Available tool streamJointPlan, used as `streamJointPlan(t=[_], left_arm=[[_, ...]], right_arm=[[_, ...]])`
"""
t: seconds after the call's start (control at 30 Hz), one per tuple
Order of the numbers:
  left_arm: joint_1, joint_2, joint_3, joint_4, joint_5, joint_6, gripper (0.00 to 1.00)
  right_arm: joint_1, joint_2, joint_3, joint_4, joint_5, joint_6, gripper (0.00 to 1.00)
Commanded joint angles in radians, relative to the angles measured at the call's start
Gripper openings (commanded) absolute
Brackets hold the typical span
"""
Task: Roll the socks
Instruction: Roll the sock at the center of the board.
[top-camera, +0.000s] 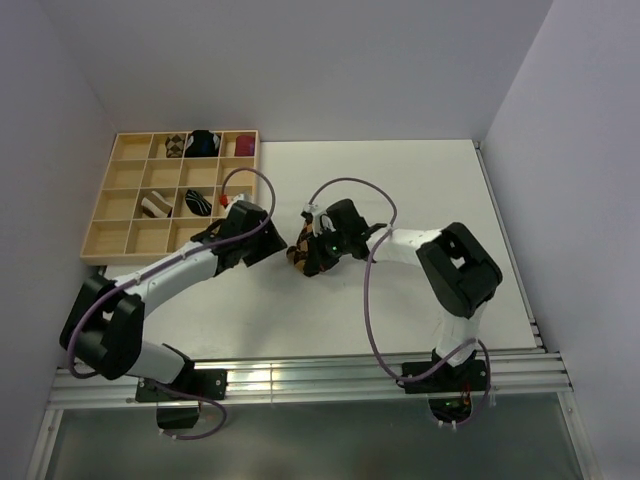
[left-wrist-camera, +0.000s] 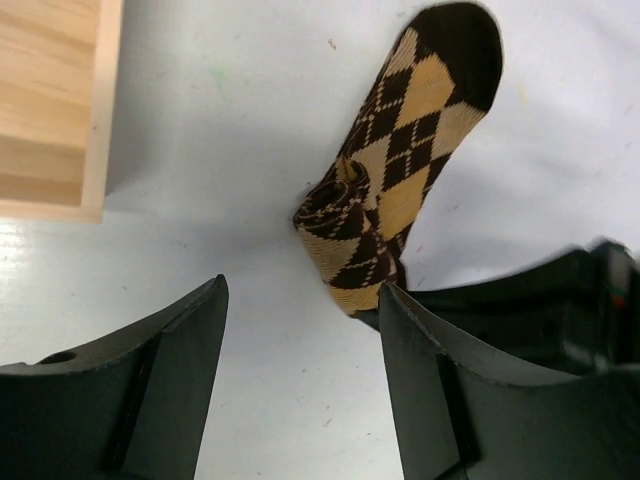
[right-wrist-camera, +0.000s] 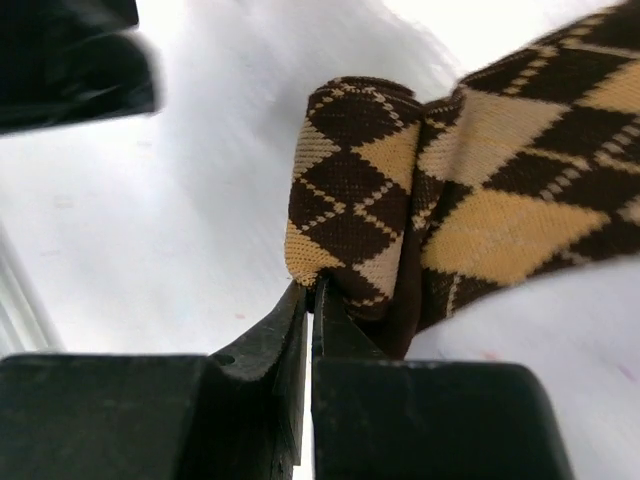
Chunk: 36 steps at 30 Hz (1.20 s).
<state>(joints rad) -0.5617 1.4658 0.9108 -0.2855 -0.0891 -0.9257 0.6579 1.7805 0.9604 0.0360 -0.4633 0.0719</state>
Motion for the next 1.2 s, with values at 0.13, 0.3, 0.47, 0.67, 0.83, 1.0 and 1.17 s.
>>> streamJointPlan(t=[0.13,0.3,0.47,0.67,0.83,1.0,1.17], left_arm=[[-0.012,-0.085,-0.153,0.189,0.008,-0.151,0.65],[-0.040,-0.030,-0.179,0.256,0.002,-0.205,0.65],[-0.040,-0.010,-0.202,0.348,-0.026,-0.236,0.66],[-0.040,0.050,-0.158,0.309,-0.046,-0.246,0.61],[-0.040,0.093,-0.171,0.289,-0.031,-0.266,0.56],[-0.044,0.148,-0.150,0.206,-0.043,-0.262,0.46],[-0.044,0.223,-0.086,0.125,-0.023,-0.236,0.21]], right_arm=[[-0.084,0.172,0.144,-0.134,-0.435,0.146,0.00],[-0.112,0.221,0.184,-0.150,-0.505,0.178,0.00],[-0.121,0.229,0.198,-0.169,-0.505,0.178,0.00],[-0.127,0.243,0.207,-0.159,-0.512,0.200,0.00],[-0.132,0.257,0.215,-0.159,-0.506,0.209,0.00],[-0.133,0.258,0.219,-0.157,-0.492,0.220,0.00],[-0.133,0.200,0.176,-0.130,-0.428,0.209,0.00]])
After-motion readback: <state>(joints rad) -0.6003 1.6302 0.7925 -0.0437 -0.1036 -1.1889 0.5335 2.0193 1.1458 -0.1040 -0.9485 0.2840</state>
